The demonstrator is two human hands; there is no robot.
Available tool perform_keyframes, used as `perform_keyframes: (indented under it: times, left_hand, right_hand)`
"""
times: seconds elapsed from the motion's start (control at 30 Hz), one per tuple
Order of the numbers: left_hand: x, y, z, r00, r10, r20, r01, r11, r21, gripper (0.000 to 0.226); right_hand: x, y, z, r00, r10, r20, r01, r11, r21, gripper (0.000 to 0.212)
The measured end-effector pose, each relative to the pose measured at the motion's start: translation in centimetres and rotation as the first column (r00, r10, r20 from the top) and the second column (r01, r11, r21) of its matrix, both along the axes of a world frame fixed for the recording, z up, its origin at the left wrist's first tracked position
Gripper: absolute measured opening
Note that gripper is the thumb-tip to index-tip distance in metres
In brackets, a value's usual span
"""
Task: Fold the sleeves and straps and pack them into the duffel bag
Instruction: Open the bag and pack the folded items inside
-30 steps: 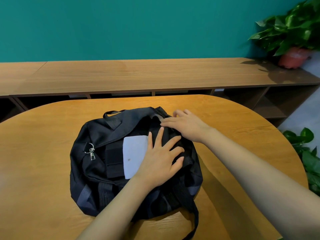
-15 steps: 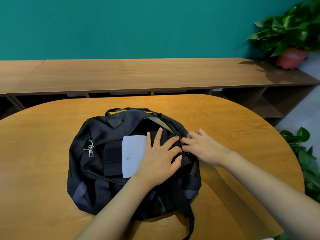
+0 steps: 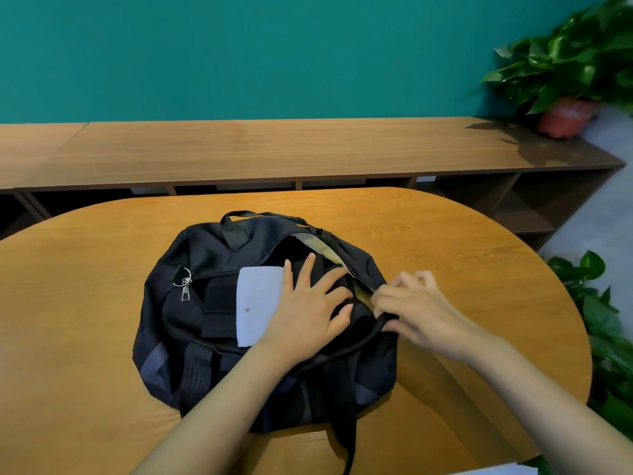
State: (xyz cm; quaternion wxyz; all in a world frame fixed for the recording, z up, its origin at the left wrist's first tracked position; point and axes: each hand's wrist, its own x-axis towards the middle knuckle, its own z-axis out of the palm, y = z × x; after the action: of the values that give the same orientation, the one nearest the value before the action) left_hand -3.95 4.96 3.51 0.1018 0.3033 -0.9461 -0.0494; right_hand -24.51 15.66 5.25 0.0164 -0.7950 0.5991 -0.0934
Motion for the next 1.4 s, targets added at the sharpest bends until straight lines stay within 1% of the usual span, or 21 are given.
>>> perform_keyframes:
  times: [0.07,0.1,0.2,0.3,0.33,0.4,0.47,0.57,0.67,0.73,0.8,0.87,0.9,0.97,1.0,1.07,1.13,1.23,1.3,1.33,1.4]
  left_hand:
    - [-0.2,-0.3,0.5,0.999,0.013,0.049,-0.013,1.000,0.004,0.062]
    - [-0.4,-0.5,0.7,0.996,0.005,0.086,-0.006,1.000,0.006,0.062]
    - [-0.7,-0.2,1.1,0.987,-0.065,0.149,0.055,0.996,0.070,0.052]
    - [0.1,0.4,1.8,0.992,-0.087,0.093,0.074,0.988,0.136,0.058]
    - [0.7,0.4,2.0,0.996,-0.069,0.053,0.062,0.989,0.138,0.061]
    - [1.7,0.7,2.2,0.998,-0.008,-0.059,0.013,0.997,0.081,0.068]
    - [2.4,1.0,2.4,0.992,0.052,-0.119,-0.042,0.995,0.085,0.079]
    - [2.7,1.7,2.3,0.998,0.018,-0.061,-0.006,0.982,0.190,0.098]
    - [1.4,1.6,2.4,0.999,-0.026,0.021,0.021,0.975,0.221,0.108]
    - [-0.1,1.6,2.2,0.996,-0.043,0.084,0.023,0.975,0.219,0.106]
    - [-1.4,2.0,2.0,0.987,-0.066,0.145,0.034,0.975,0.218,0.103]
    - [-2.0,2.3,1.9,0.980,-0.082,0.183,0.043,0.978,0.206,0.094]
    - [-2.1,2.4,1.9,0.982,-0.073,0.175,0.039,0.981,0.190,0.091]
    - [-2.1,2.4,2.2,0.993,-0.030,0.112,0.015,0.990,0.137,0.090]
    - [-2.0,2.4,2.2,0.996,-0.017,0.083,0.008,0.993,0.115,0.091]
    - [-1.9,2.4,2.3,0.998,-0.017,0.062,0.011,0.994,0.106,0.092]
    - [-1.9,2.3,2.0,0.996,-0.025,0.082,0.014,0.991,0.133,0.094]
    - [-2.1,1.6,1.8,0.994,-0.037,0.107,0.011,0.972,0.236,0.090]
    - [-2.1,1.2,2.1,0.992,-0.058,0.112,0.023,0.956,0.293,0.087]
    - [-2.0,1.3,2.4,0.992,-0.069,0.105,0.035,0.956,0.292,0.087]
    - [-1.0,1.6,2.7,0.996,-0.074,0.047,0.061,0.969,0.239,0.089]
  right_hand:
    - [-0.4,0.3,0.7,0.995,-0.030,0.094,0.041,0.993,-0.109,0.010]
    - [-0.4,0.4,0.8,0.993,-0.047,0.112,0.063,0.988,-0.139,0.010]
    - [0.2,0.9,-0.3,0.994,-0.069,0.088,0.079,0.990,-0.113,0.008]
    - [1.1,1.4,-1.5,0.989,-0.098,0.112,0.101,0.995,-0.023,0.039]
    - [1.4,1.4,-1.6,0.988,-0.102,0.113,0.104,0.994,-0.014,0.040]
    - [1.6,1.4,-1.7,0.988,-0.103,0.113,0.107,0.994,-0.023,0.030]
    - [1.6,1.3,-1.9,0.984,-0.104,0.148,0.109,0.994,-0.029,0.024]
    - [1.2,0.9,-1.5,0.974,-0.101,0.205,0.117,0.991,-0.067,0.022]
    - [-0.3,0.5,-0.1,0.972,-0.144,0.184,0.173,0.973,-0.153,0.025]
    - [-1.7,0.3,0.3,0.968,-0.208,0.142,0.231,0.957,-0.176,0.022]
    - [-2.7,0.4,0.1,0.958,-0.267,0.104,0.278,0.953,-0.121,0.018]
    - [-2.8,0.7,-0.1,0.947,-0.301,0.117,0.309,0.949,-0.059,0.031]
    - [-2.5,0.8,0.1,0.935,-0.315,0.163,0.326,0.944,-0.050,0.040]
    - [-1.8,0.3,1.0,0.896,-0.348,0.277,0.370,0.928,-0.032,0.056]
    - [-1.4,-0.3,1.5,0.880,-0.365,0.302,0.384,0.923,-0.002,0.061]
    - [-0.7,-1.9,2.2,0.881,-0.395,0.262,0.387,0.918,0.084,0.073]
    - [-0.2,-3.6,2.9,0.883,-0.428,0.192,0.404,0.902,0.154,0.079]
    - [-0.3,-5.2,4.2,0.854,-0.482,0.196,0.470,0.876,0.106,0.079]
    - [-0.1,-5.3,4.4,0.860,-0.472,0.197,0.460,0.882,0.104,0.076]
    - [0.3,-4.9,4.1,0.879,-0.444,0.175,0.434,0.896,0.093,0.075]
    - [1.1,-3.2,3.1,0.937,-0.329,0.120,0.331,0.943,-0.004,0.071]
